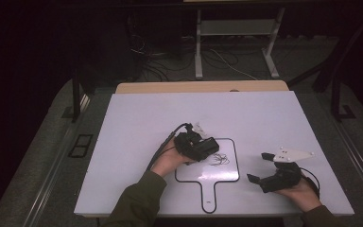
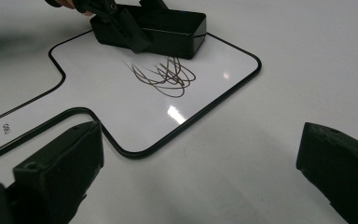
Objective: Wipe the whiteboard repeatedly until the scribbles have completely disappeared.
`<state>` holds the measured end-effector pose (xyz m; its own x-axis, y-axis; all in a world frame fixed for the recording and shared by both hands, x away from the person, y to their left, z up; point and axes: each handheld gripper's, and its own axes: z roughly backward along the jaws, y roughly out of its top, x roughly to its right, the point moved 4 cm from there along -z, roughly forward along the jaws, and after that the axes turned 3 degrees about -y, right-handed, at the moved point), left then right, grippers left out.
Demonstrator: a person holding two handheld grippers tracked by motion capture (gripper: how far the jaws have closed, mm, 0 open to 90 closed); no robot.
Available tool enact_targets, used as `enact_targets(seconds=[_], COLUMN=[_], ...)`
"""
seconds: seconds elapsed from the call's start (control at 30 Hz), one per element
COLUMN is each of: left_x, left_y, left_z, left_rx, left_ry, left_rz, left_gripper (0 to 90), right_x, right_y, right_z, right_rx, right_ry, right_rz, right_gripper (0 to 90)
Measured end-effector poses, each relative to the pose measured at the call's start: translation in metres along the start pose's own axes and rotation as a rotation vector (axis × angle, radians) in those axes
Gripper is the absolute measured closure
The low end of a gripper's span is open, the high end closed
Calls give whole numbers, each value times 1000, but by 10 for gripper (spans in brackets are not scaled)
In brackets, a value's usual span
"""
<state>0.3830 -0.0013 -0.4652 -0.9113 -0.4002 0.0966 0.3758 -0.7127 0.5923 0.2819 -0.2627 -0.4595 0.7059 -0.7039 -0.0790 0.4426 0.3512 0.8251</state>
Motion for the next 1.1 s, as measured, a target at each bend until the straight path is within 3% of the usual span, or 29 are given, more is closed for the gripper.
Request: enact_targets(seconds=[0.1, 0.27, 0.37, 0.47, 0.8, 1.0, 1.07, 1.1], left_x=[3, 22, 32, 31, 29, 20, 22, 24], left_y=[2, 10, 16, 18, 24, 28, 29, 29], left_z=[-2, -11, -15, -17, -21, -26, -26, -26], left_rx=[8, 1, -23, -12, -12, 12, 9, 3], left_ry=[-17, -62, -54, -66, -48, -30, -33, -44], left_rz=[-7, -76, -118, -100, -115, -66, -83, -111], left_gripper=[392, 393, 393, 393, 393, 393, 394, 394], right_x=[0, 0, 0, 0, 0, 0, 0, 1], right_y=[0, 0, 0, 0, 0, 0, 0, 0], right_z=[0, 0, 0, 0, 1, 1, 1, 1], right_rx=[1, -2, -1, 1, 3, 3, 2, 2], right_ry=[0, -1, -1, 0, -2, -1, -2, -1], right_rz=[0, -1, -1, 1, -1, -1, -1, -2], right_gripper=[0, 0, 0, 0, 0, 0, 0, 0])
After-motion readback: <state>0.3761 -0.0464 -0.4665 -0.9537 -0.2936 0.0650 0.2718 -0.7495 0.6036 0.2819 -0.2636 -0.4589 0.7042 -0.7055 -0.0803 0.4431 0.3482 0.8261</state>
